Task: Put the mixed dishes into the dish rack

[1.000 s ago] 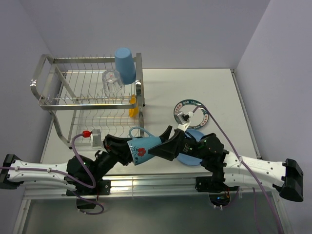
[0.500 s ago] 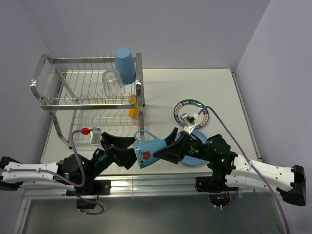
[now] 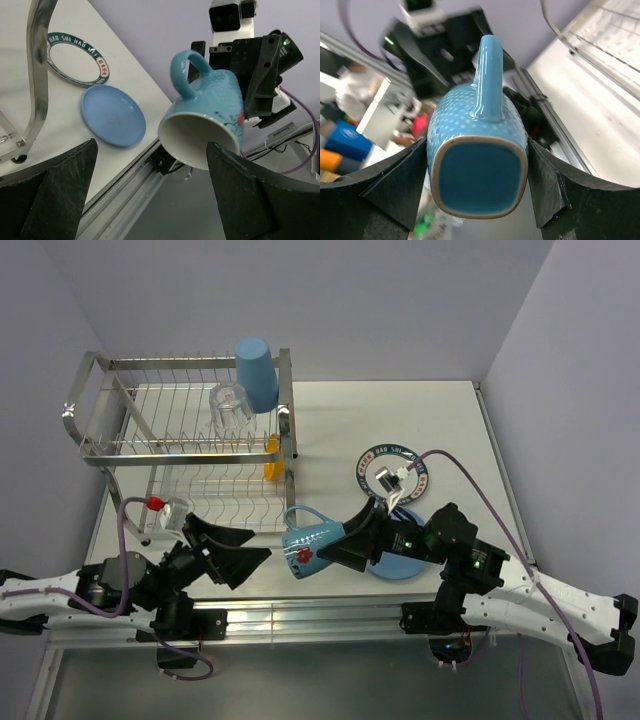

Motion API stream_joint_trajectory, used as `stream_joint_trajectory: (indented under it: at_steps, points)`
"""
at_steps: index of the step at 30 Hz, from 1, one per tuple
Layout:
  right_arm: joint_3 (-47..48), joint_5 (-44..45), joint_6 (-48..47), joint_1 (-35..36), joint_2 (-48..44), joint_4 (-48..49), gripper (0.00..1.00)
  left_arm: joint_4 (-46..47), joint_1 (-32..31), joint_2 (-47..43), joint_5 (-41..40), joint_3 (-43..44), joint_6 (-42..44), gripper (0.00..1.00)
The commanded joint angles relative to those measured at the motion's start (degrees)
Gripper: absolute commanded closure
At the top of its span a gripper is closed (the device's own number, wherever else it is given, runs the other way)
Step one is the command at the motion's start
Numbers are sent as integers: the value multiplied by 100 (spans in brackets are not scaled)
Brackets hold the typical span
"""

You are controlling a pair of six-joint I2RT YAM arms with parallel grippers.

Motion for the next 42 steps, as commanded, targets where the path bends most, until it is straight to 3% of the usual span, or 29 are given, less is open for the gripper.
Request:
stream_joint_trajectory:
  at_steps: [1, 5, 12, 20, 27, 42]
  points:
    - [837, -618, -722, -102, 321, -763, 100, -1028, -16, 333, 281, 760, -49, 4]
    - [1067, -1111, -1022, -102, 577, -1223, 100, -1329, -17, 869, 668, 1279, 100, 5]
    - [1129, -2069, -1392, -85, 683, -1926, 100, -1523, -16, 1107, 1248, 1395, 188, 7]
    - [1155, -2763, -1532, 240, 805, -2006, 100, -1365, -25, 1695, 2783, 1264, 302, 14]
    - [1384, -2519, -1892, 864, 1253, -2524, 100, -1092, -25, 2416, 3954, 1227, 382, 21]
    - [1506, -2290, -2446, 1637, 1359, -3263, 100, -538, -25, 2619, 5766, 735, -57, 32]
